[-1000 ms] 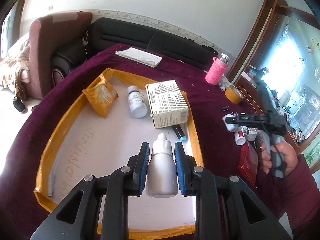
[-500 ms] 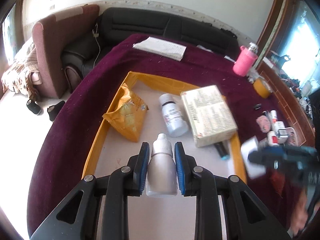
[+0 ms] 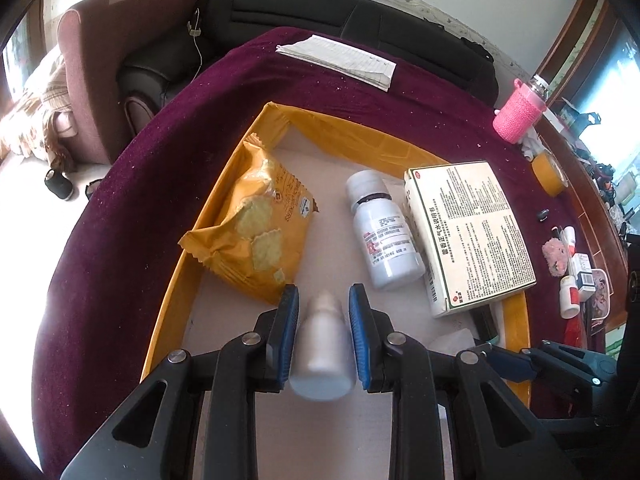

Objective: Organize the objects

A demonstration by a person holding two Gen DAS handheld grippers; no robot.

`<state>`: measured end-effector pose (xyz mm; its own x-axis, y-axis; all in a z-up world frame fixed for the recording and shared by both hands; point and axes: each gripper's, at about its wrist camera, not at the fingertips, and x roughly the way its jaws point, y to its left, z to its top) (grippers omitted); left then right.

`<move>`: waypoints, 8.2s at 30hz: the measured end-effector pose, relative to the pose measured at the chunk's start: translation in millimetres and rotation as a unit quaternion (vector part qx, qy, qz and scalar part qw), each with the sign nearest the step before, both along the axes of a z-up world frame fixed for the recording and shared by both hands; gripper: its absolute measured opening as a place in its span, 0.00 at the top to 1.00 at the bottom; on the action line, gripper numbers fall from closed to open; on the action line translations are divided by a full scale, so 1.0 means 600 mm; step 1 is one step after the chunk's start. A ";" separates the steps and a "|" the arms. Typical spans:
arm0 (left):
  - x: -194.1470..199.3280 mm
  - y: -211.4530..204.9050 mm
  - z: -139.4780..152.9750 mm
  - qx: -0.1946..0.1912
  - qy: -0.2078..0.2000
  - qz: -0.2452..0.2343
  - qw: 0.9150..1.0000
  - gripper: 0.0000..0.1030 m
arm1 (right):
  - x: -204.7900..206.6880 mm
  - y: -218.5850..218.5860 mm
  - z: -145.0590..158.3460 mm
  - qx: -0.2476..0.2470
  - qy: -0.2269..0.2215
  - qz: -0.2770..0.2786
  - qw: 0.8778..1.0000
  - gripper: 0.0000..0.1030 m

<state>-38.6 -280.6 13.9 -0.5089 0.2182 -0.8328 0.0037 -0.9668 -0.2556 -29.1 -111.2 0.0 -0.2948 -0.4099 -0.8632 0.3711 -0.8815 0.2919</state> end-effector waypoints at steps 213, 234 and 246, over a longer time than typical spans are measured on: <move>0.181 0.462 0.004 -0.067 0.053 -0.230 0.969 0.21 | 0.145 0.623 0.080 -0.107 0.091 -0.229 0.963 0.35; 0.242 0.388 0.073 0.004 0.101 -0.229 0.968 0.65 | 0.071 0.586 -0.006 0.061 0.038 -0.268 0.961 0.73; 0.243 0.260 0.098 0.028 0.119 -0.157 0.980 0.65 | 0.159 0.567 0.031 -0.075 0.034 -0.245 0.966 0.88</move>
